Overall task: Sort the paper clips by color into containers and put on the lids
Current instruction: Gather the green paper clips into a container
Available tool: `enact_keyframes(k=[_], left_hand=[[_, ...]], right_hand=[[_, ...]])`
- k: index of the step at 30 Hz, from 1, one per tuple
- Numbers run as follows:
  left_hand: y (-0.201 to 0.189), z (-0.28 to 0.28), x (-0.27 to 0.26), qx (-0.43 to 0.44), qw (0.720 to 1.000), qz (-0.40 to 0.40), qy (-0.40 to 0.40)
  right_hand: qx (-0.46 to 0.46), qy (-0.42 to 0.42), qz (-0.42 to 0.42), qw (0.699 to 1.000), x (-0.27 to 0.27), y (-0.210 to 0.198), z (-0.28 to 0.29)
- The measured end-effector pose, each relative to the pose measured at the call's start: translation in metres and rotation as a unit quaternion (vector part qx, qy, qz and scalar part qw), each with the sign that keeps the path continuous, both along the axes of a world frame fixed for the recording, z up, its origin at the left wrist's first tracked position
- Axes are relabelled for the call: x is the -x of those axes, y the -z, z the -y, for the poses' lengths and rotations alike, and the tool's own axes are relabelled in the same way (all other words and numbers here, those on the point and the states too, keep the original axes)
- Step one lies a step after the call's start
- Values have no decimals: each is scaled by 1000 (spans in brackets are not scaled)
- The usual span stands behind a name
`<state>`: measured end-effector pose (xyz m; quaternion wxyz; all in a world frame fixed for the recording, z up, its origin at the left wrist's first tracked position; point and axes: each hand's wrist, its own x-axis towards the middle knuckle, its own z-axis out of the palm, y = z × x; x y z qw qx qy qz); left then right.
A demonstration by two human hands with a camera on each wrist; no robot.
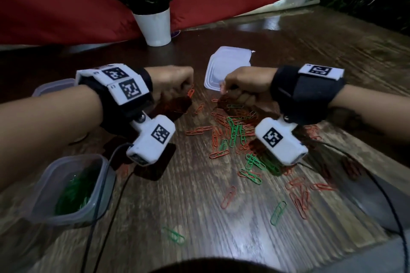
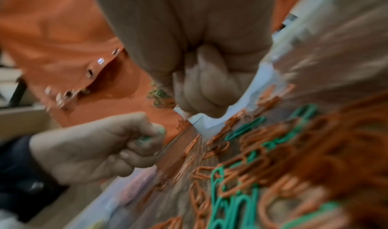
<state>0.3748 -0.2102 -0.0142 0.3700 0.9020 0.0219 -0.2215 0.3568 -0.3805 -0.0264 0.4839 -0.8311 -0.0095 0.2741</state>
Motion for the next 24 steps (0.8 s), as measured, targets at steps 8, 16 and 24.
enact_keyframes(k=[8,16,24], left_hand=[[-6,0,10,137,989,-46,32],[3,18,6,-51,984,89,144],[22,51,11,-75,953,153,249]], right_hand=[[30,-14,25,999,7,-16,37],[335,-130,202,911,4,-5,14],[375,-95,201,900,7,-2,11]])
